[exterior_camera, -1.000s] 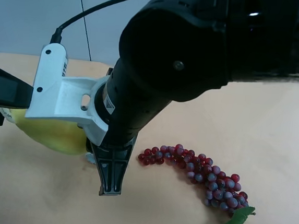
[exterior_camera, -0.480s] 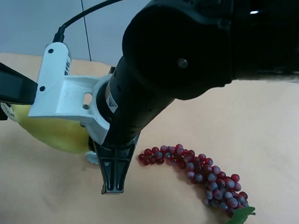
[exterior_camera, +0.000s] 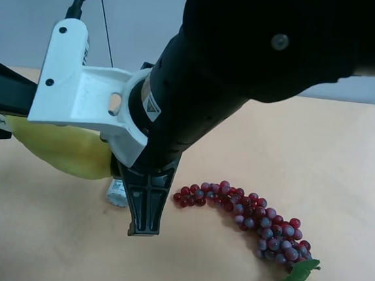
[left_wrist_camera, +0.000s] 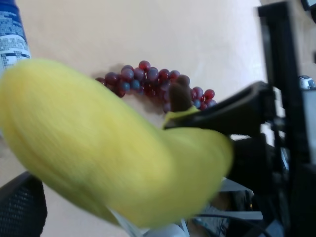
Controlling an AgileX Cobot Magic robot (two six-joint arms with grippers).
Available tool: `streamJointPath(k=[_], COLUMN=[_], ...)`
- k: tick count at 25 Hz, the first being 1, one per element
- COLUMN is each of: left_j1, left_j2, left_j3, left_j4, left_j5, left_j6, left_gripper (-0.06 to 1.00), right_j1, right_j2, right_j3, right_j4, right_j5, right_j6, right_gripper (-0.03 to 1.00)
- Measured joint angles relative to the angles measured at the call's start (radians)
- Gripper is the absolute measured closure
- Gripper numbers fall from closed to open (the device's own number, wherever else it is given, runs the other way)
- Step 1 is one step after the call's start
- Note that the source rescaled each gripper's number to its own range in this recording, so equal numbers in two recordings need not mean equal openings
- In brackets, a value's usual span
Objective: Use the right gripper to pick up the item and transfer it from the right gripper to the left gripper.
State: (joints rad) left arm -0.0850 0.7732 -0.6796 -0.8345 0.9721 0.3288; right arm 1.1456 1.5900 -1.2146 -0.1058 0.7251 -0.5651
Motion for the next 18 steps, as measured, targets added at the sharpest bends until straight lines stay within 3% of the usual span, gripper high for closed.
streamJointPath(k=[9, 18], left_j1=[0.000, 0.000], left_j2=[0.000, 0.000], left_j3=[0.000, 0.000], left_j4=[-0.008, -0.127], left_j5=[-0.002, -0.006], left_j6=[0.006, 0.070], left_gripper=[-0.06, -0.06], right_j1=[0.000, 0.000], right_j2=[-0.032, -0.034], right_j3=[0.000, 0.000], right_j4=[0.012, 0.152], right_j5=[-0.004, -0.031], right_j6=[0.000, -0.047], right_gripper=[0.97, 0.97])
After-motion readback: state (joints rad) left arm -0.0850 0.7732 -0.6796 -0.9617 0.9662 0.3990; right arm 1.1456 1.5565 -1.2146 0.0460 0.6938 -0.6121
